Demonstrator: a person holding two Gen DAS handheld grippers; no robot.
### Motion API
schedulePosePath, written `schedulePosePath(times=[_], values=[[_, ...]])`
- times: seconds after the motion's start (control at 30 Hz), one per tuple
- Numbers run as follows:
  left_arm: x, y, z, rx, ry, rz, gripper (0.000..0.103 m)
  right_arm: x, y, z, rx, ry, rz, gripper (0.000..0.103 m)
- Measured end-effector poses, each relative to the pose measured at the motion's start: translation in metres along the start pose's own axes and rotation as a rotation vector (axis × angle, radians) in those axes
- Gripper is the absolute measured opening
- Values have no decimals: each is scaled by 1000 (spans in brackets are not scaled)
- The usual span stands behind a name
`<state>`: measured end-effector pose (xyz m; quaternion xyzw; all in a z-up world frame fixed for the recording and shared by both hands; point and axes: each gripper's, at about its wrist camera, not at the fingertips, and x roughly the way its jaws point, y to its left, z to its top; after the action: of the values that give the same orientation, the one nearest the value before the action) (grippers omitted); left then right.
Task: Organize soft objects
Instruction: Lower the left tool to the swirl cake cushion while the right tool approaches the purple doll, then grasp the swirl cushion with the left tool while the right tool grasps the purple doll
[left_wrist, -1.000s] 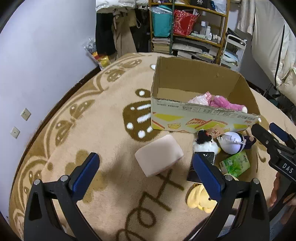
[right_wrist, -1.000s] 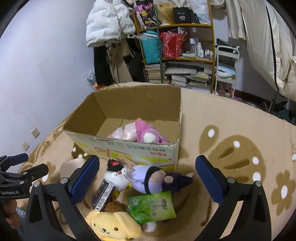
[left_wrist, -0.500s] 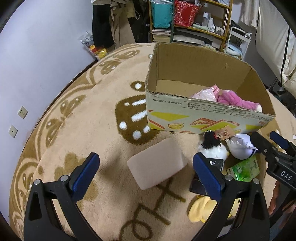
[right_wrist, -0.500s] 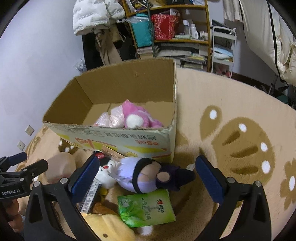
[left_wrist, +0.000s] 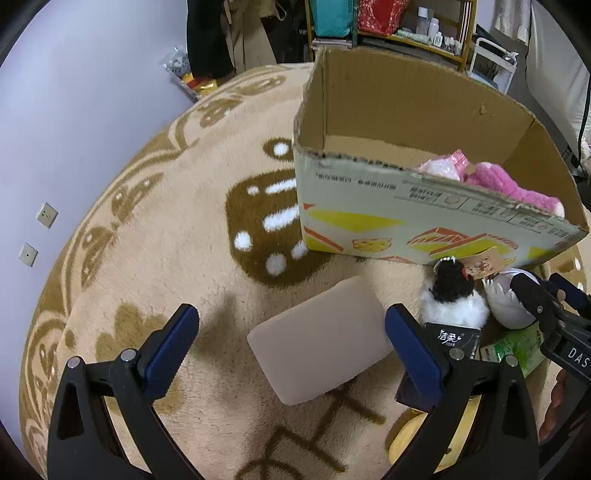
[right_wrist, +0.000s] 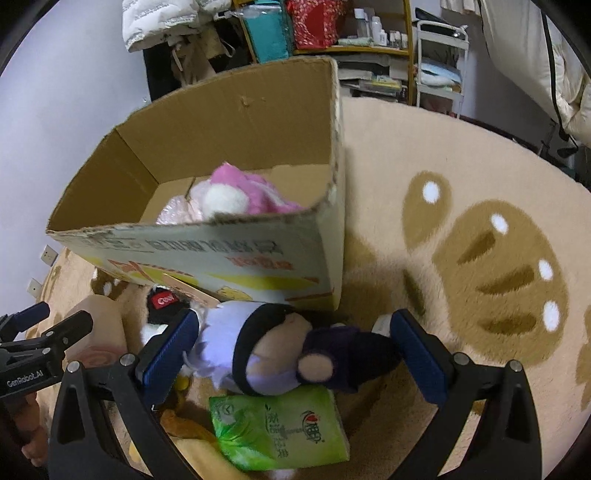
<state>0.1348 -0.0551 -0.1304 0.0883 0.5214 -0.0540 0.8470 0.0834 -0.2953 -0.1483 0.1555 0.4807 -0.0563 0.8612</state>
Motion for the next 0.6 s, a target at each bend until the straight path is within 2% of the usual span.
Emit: schedulePosePath(times=[0.6], values=[[19, -1, -2, -7, 59, -32, 100, 2, 4, -4, -5, 32, -3, 103]])
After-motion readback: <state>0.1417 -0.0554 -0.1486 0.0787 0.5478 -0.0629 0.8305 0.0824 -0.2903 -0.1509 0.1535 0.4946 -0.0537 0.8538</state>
